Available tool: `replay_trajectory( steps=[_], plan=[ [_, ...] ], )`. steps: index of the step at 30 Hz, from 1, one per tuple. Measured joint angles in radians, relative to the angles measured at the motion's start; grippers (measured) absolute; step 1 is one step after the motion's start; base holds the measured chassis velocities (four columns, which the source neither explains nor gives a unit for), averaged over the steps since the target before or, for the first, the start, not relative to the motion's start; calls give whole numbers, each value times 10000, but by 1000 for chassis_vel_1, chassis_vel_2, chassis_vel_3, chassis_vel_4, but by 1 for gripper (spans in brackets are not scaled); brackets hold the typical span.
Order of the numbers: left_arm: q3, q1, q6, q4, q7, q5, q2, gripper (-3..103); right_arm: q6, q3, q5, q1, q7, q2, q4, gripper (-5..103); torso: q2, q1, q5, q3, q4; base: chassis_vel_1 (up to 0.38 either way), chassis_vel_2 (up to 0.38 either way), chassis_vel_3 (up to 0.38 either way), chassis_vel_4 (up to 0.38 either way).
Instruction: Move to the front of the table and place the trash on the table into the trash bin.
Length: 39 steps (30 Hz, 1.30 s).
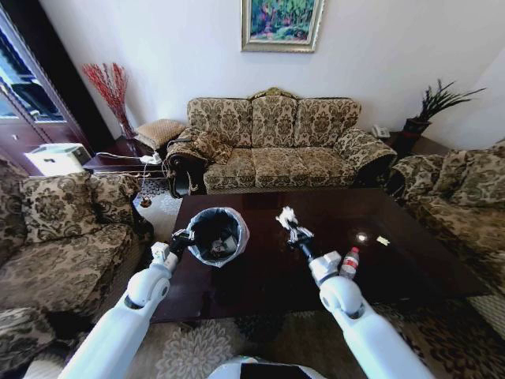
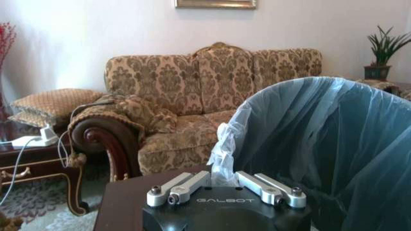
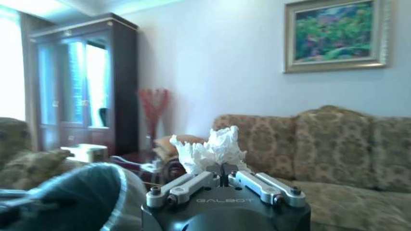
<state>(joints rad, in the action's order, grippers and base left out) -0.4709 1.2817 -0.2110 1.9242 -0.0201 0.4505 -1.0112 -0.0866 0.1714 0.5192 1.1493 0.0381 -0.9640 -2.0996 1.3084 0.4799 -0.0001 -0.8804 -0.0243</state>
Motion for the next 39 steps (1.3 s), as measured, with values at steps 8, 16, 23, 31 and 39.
replay_trajectory(
  steps=[8,16,23,31,39],
  plan=[
    [248,-87,-18,-69,213,-221,100,1,157,-2126,1372,-1392,-664,1294,-153,0,0,0,4,-1,2,0,0,0,0],
    [383,-60,-26,-137,399,-449,-82,1,119,-4639,1511,-3585,-581,621,949,-3,0,0,-1,0,1,0,0,0,0],
    [232,-70,-23,-220,437,-462,-95,1,-15,-5922,1663,-5046,-235,60,1588,7,-1,2,-2,-2,-1,0,0,0,0],
    [57,-76,41,-361,443,-424,-93,1,-139,-6480,1701,-5569,-212,-258,2068,30,1,0,0,-2,2,0,0,0,0],
    [9,-71,78,-378,451,-411,-107,1,-168,-6676,1693,-5775,-170,-450,2292,63,1,0,1,-1,2,0,0,0,0]
  ],
)
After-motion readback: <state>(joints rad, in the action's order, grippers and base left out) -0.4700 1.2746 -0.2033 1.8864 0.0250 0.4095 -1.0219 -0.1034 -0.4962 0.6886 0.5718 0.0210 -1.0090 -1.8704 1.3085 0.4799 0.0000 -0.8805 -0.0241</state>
